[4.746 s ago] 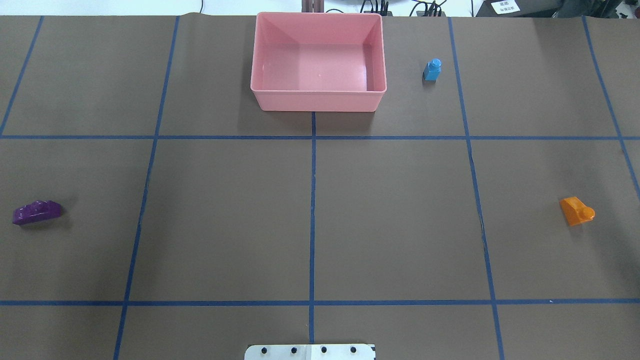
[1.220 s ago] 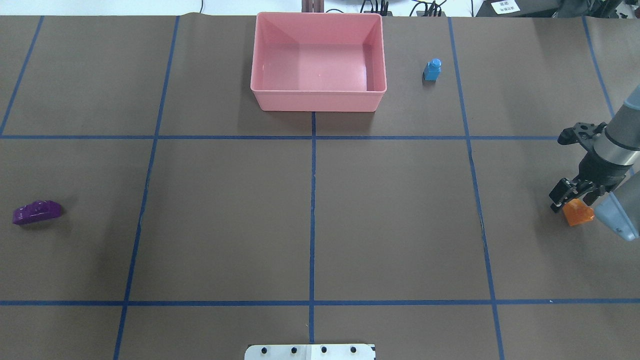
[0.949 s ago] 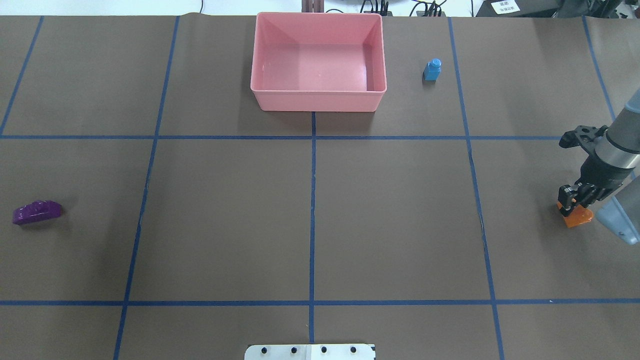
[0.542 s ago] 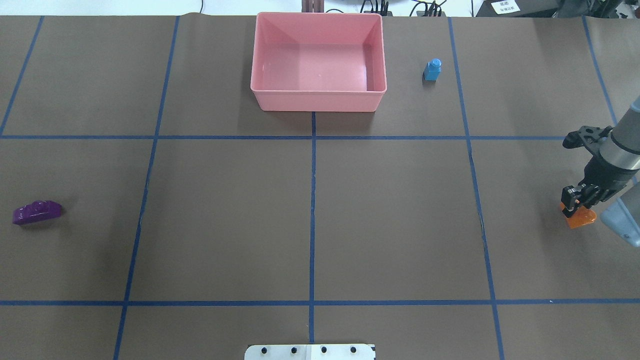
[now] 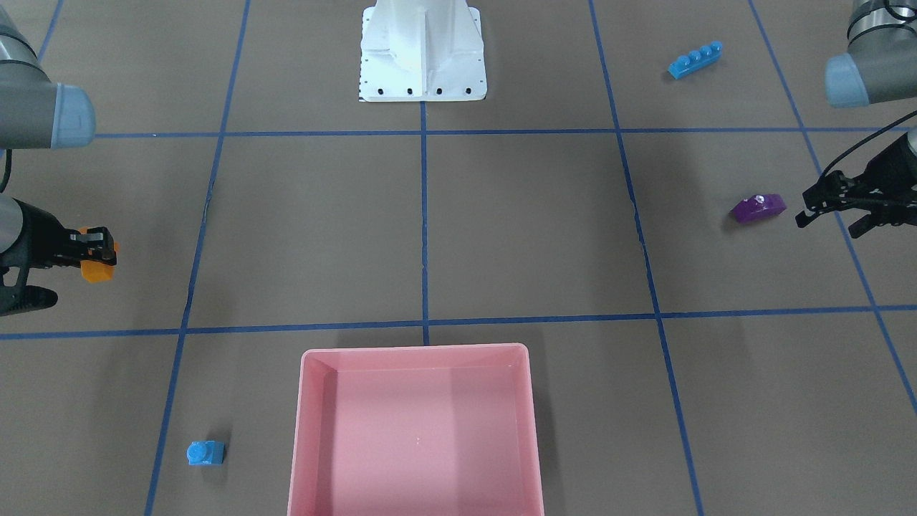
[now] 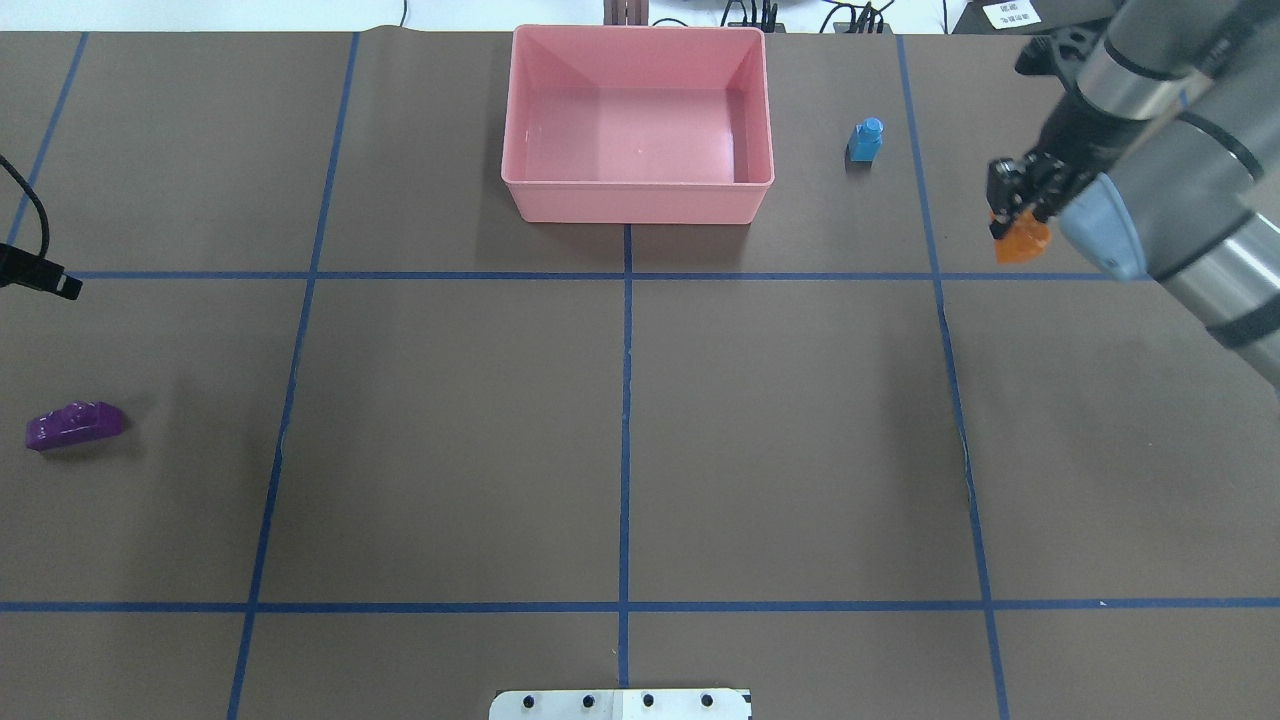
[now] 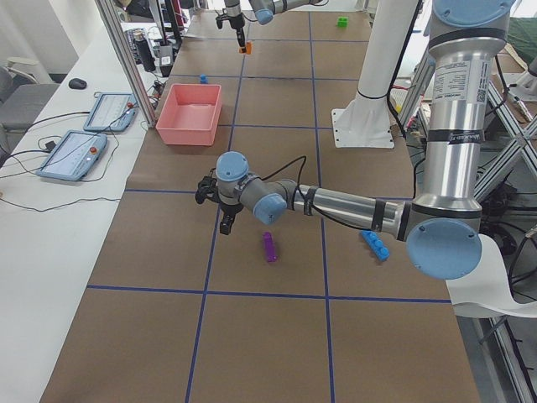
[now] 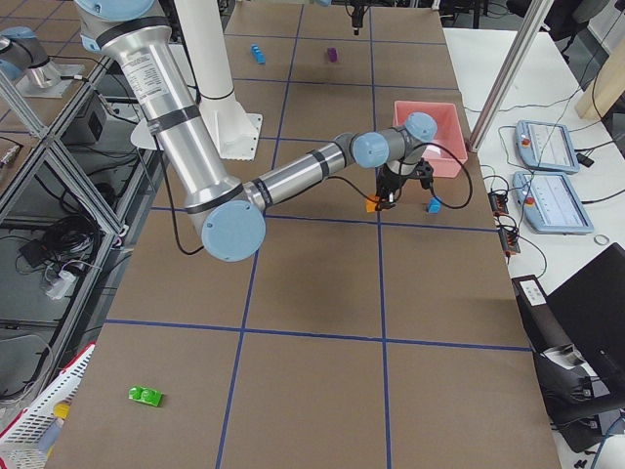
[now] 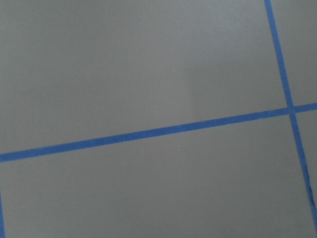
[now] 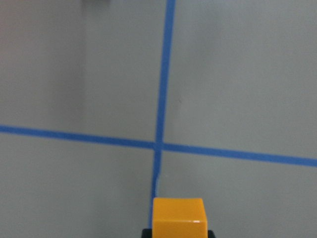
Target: Put all blocks into box
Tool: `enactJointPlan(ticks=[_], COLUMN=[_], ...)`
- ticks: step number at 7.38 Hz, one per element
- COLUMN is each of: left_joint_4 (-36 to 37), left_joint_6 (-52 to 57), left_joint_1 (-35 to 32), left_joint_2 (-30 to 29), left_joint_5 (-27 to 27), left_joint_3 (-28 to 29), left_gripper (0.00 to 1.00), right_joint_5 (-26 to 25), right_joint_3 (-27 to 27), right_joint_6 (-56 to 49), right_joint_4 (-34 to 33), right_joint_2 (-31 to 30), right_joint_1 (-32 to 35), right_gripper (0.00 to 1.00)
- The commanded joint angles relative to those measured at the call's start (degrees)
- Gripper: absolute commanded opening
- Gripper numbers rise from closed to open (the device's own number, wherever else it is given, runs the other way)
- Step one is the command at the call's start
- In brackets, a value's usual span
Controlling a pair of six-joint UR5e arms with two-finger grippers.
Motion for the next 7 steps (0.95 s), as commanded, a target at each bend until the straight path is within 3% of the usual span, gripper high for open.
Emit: enactJointPlan(ticks=[1, 2, 3, 4, 5, 7], left_joint_4=[-0.6, -0.5, -0.3, -0.3, -0.2, -0.2], left_joint_6=[19.9, 28.3, 38.2, 40.4, 40.9, 40.8], left_joint_1=[5.0, 5.4, 6.4, 6.4, 6.4, 6.4], left_joint_2=[0.3, 2.1, 4.1, 5.8, 7.1, 7.7], left_joint_5=[1.2, 1.2, 1.6, 1.5, 0.9, 0.8], left_joint_3=[0.1, 0.3, 0.6, 0.7, 0.7, 0.8], left_gripper=[0.92, 0.92, 0.92, 0.96, 0.98, 0.99], right_joint_5=[-0.4, -1.8, -3.1, -5.6, -10.9, -12.7], right_joint_3=[-15.1, -19.9, -25.7, -30.8, -34.5, -39.3], right_joint_6=[8.0, 12.1, 22.9, 36.7, 43.3, 45.3], right_joint_4=[0.3, 3.2, 13.1, 24.0, 27.8, 30.4], right_joint_2=[17.9, 22.5, 25.5, 28.0, 31.1, 35.2], right_joint_1=[0.0, -0.2, -1.3, -3.5, -6.3, -7.7], right_gripper=[0.00, 0.00, 0.00, 0.00, 0.00, 0.00])
